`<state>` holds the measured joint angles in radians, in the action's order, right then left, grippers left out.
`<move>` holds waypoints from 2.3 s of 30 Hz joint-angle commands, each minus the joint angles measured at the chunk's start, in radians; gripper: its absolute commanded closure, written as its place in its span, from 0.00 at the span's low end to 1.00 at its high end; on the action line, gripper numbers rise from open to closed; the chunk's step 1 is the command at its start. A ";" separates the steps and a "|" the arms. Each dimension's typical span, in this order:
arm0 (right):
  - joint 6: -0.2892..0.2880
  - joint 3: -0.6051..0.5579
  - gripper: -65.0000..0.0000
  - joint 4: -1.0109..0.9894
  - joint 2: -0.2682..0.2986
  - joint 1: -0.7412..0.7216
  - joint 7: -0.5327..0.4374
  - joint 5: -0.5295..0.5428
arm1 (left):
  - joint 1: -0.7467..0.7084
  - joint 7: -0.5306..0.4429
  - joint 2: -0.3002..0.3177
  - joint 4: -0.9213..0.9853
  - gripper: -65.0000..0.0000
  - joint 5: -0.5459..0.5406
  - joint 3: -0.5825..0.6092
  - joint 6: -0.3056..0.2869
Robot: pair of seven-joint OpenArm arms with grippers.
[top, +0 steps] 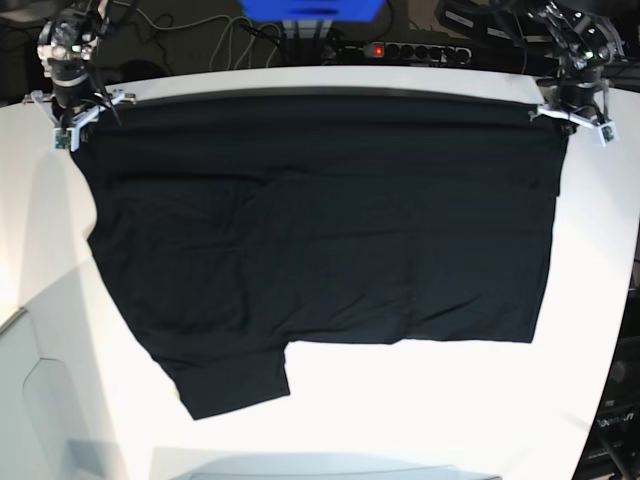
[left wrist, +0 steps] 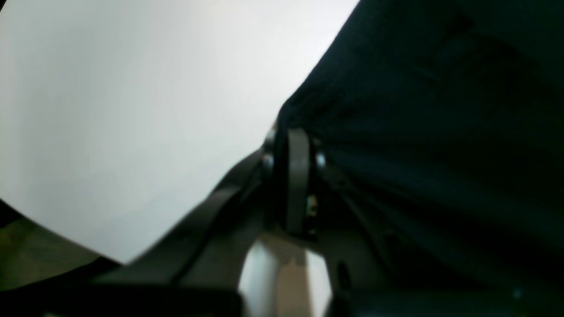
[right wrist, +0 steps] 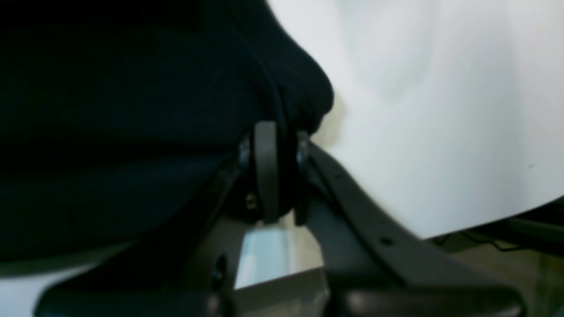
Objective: Fold the T-shirt properly
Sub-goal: 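Drag the folded edge back toward the robot with both grippers, then open both grippers and release the shirt edge, then reach both grippers to the shirt's hem corners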
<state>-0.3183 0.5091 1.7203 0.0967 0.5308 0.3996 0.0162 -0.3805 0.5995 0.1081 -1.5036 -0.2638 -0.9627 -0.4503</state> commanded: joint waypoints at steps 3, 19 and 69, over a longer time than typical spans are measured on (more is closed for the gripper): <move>0.006 0.010 1.00 -0.019 0.011 0.010 -0.009 -0.015 | -0.031 0.018 0.015 -0.009 1.00 0.028 -0.009 0.015; 0.005 0.010 1.00 -0.019 -0.021 0.090 -0.069 -0.015 | -0.076 0.027 -0.014 -0.018 1.00 0.028 -0.006 0.015; 0.005 0.098 0.55 0.057 -0.096 -0.022 -0.190 -0.011 | -0.110 0.021 -0.095 -0.223 0.32 0.030 -0.141 -0.175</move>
<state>-0.3176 0.6022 1.7592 -0.0082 0.5072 0.2352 -0.0021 -0.4866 0.6399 0.0029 -1.7081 -0.2195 -1.0988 -0.6250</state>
